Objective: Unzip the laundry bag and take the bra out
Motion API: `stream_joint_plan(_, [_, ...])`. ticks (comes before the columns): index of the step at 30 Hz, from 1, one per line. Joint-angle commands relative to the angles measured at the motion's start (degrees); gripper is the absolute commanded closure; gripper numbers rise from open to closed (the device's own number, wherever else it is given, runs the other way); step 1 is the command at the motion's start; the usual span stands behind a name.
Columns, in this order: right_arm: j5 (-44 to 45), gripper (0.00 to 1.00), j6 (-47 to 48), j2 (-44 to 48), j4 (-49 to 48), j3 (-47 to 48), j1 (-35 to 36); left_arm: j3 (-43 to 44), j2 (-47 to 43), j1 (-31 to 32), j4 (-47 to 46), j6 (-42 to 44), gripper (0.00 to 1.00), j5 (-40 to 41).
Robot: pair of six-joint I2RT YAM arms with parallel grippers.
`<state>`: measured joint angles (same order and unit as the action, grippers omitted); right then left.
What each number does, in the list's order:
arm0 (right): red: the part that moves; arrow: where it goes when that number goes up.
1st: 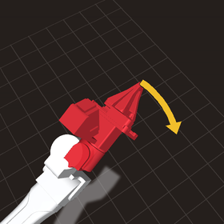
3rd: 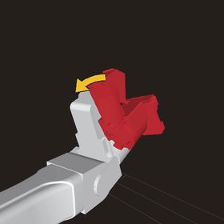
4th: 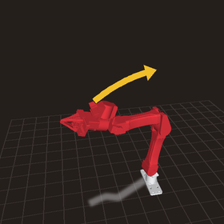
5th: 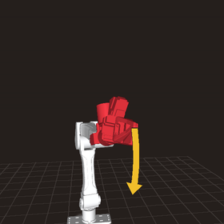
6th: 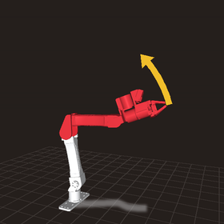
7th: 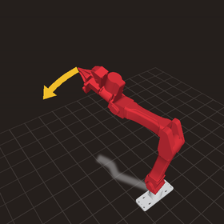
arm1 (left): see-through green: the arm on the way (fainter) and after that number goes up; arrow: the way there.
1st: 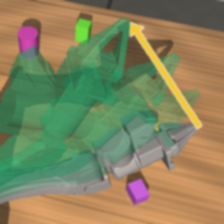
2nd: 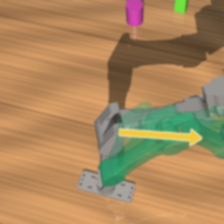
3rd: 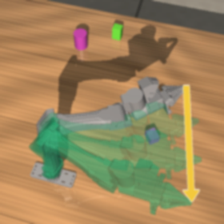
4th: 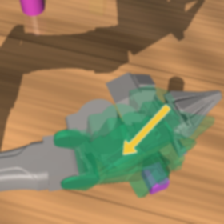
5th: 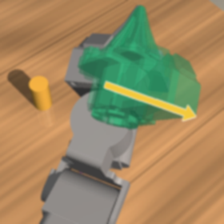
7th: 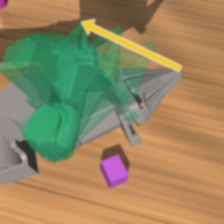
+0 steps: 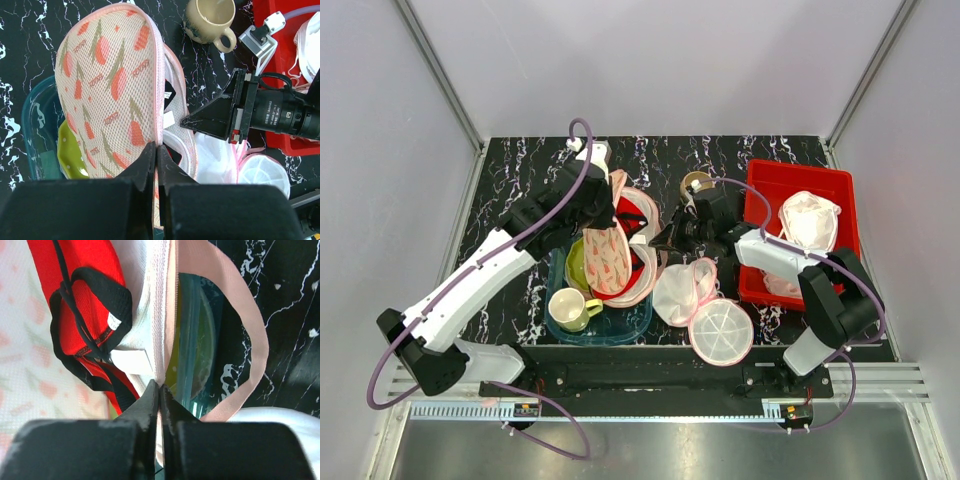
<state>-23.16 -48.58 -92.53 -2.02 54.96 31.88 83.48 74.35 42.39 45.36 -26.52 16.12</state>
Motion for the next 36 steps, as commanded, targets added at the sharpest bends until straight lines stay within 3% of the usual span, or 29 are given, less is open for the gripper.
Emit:
stream_joint_plan(1, [1.7, 1.0, 1.2, 2.4, -0.4, 1.9, 0.2, 0.3, -2.7, -1.2, -2.6, 0.2, 1.0, -2.7])
stream_joint_plan(14, [10.3, 1.0, 8.8, 17.6, 16.2, 10.0, -0.6, 6.3, -5.8, -15.9, 0.3, 3.0, 1.0, -13.0])
stream_joint_plan(24, [9.0, 1.0, 9.0, 15.4, 17.9, 6.4, -1.4, -2.9, -5.2, -25.3, 0.3, 5.2, 1.0, -24.3])
stream_joint_plan(26, [11.3, 0.75, 10.5, 13.4, 21.0, 6.8, -1.6, -7.1, -4.3, -26.2, -0.7, 5.0, 1.0, -26.3])
stream_joint_plan(27, [12.3, 0.48, 11.0, 13.0, 22.5, 7.5, -1.6, -8.0, -4.0, -26.3, -1.7, 4.9, 1.0, -28.2])
stream_joint_plan(28, [13.1, 0.42, 11.2, 12.8, 24.6, 8.1, -1.5, -8.9, -3.6, -26.4, -2.1, 4.6, 1.0, -29.0])
stream_joint_plan(32, [19.3, 0.29, 12.8, 14.7, 26.4, 11.8, -0.9, -10.5, -3.5, -26.4, -4.6, 3.5, 1.0, -30.8])
stream_joint_plan(36, [18.0, 0.28, 13.4, 12.3, 26.8, 15.3, -0.2, -10.0, -2.9, -26.4, -5.3, 3.2, 1.0, -31.1])
